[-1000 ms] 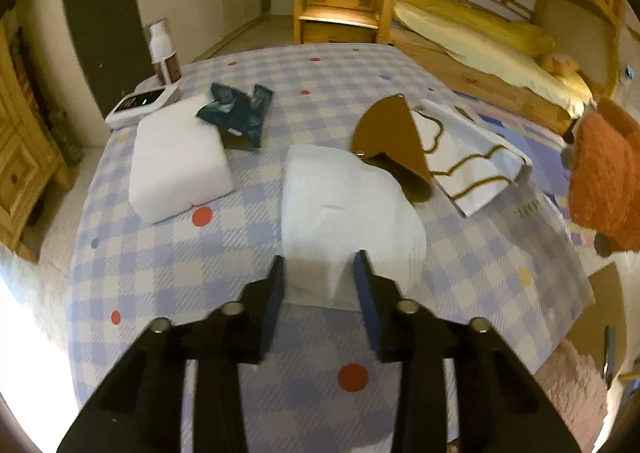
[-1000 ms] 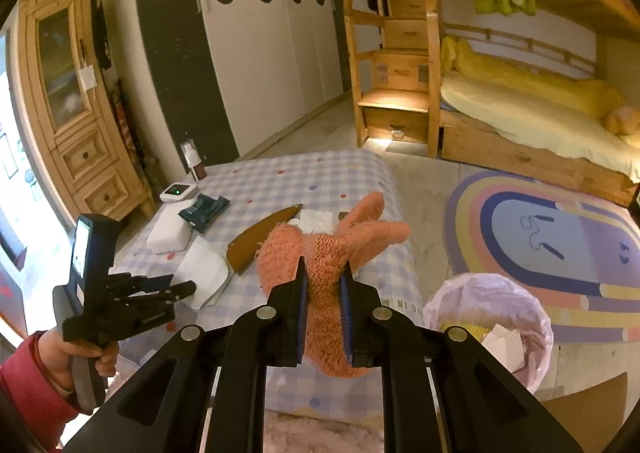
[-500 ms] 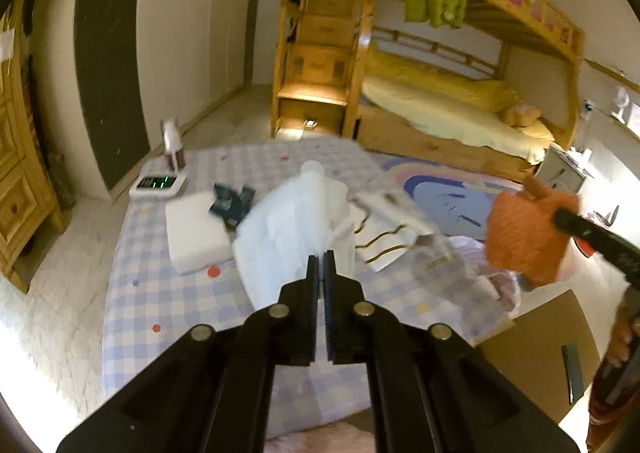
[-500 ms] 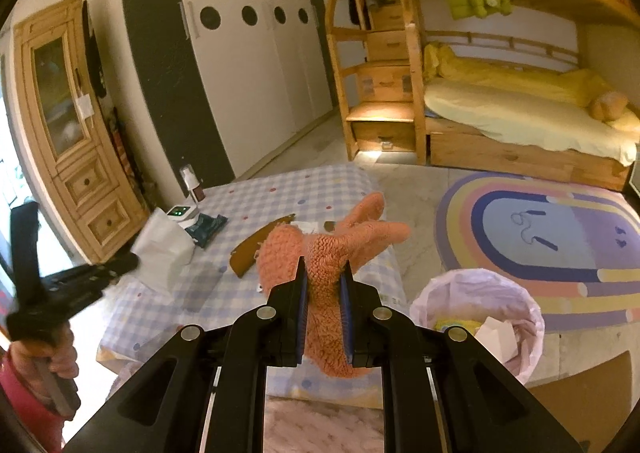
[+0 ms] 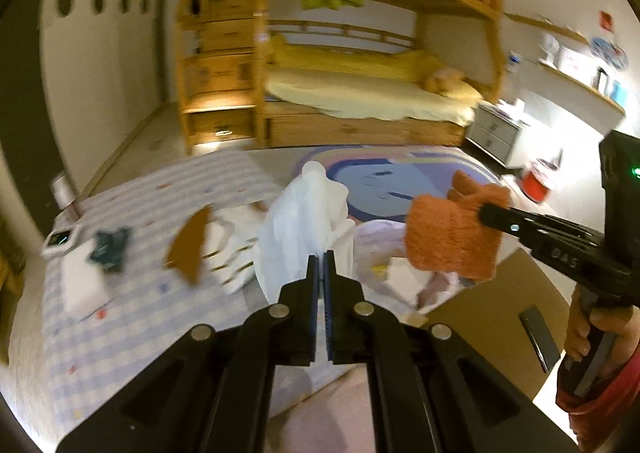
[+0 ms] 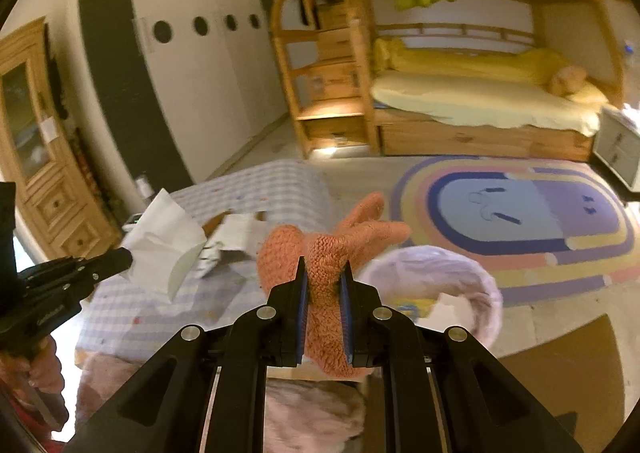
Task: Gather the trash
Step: 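Carry the glove and tissue over the pink bin and open both tools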
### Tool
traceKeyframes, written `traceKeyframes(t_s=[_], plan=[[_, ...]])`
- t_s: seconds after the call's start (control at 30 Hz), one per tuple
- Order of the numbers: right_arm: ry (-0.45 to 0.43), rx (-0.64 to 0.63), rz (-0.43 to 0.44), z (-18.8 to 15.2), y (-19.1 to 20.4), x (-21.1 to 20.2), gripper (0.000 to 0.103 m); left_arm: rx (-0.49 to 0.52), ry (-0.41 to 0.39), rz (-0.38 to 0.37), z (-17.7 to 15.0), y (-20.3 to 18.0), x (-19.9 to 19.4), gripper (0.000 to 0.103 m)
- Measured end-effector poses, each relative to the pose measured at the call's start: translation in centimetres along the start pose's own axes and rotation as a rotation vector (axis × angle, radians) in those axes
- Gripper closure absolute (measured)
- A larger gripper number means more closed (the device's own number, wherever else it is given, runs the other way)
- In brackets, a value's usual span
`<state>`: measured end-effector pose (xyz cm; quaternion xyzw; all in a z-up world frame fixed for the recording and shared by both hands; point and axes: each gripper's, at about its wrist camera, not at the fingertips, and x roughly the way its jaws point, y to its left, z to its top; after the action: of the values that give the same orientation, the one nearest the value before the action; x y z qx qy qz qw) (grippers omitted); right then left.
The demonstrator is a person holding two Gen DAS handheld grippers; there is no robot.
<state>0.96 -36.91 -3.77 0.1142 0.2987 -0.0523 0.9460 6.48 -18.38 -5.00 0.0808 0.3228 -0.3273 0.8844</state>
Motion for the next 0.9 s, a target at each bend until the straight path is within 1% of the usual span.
traceKeyframes(t_s=[0.1,0.2,0.37,0.6,0.77,0.8,0.83,0.87,0.9], plan=[[0.004,0.029,-0.056,-0.2,-2.1,0.0,0.088,0.037,0.009,-0.06,0.9,-2.2,2.1,0.102],[0.012,0.061,-0.103,-0.4,-4.1,0.4,0.088,0.067,0.021,-0.103,1.7,-4.0,4.6,0.102],[0.05,0.104,-0.148,-0.8,-7.0,2.2,0.088,0.084,0.062,-0.149,2.7,-6.1,8.9,0.102],[0.095,0.118,-0.174,-0.6,-9.5,5.4,0.088,0.068,0.125,-0.181,3.9,-7.5,14.5,0.102],[0.116,0.132,-0.165,-0.2,-10.8,8.1,0.085,0.056,0.141,-0.197,4.7,-7.8,16.6,0.102],[0.117,0.132,-0.165,-0.1,-11.0,8.4,0.084,0.051,0.14,-0.196,4.8,-7.7,16.7,0.098],[0.124,0.133,-0.167,-0.1,-11.2,9.1,0.081,0.042,0.143,-0.196,5.0,-7.5,16.9,0.094],[0.137,0.137,-0.159,-0.1,-11.5,9.7,0.077,0.033,0.144,-0.189,5.1,-7.4,17.0,0.084],[0.143,0.142,-0.154,-0.1,-11.6,10.0,0.069,0.02,0.141,-0.182,5.1,-7.1,16.9,0.075]])
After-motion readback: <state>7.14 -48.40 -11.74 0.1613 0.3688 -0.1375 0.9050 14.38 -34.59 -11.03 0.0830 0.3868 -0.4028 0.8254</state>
